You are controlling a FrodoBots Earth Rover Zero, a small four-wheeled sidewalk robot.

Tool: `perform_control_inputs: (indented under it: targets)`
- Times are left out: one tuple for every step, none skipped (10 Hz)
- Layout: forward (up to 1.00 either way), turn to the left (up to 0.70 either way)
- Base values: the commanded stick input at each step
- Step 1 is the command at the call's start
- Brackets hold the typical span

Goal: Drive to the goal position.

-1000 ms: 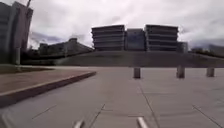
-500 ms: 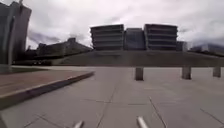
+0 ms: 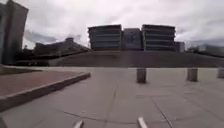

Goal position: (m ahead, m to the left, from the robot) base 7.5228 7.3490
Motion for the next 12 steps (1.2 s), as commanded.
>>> perform_control_inputs:
  targets:
    - [1.0, 0.0]
    - [1.0, 0.0]
    - [1.0, 0.0]
    - [1.0, 0.0]
    - [1.0, 0.0]
    - [1.0, 0.0]
    - [1.0, 0.0]
    - [1.0, 0.0]
    - [1.0, 0.0]
    - [1.0, 0.0]
    - [1.0, 0.0]
    - [1.0, 0.0]
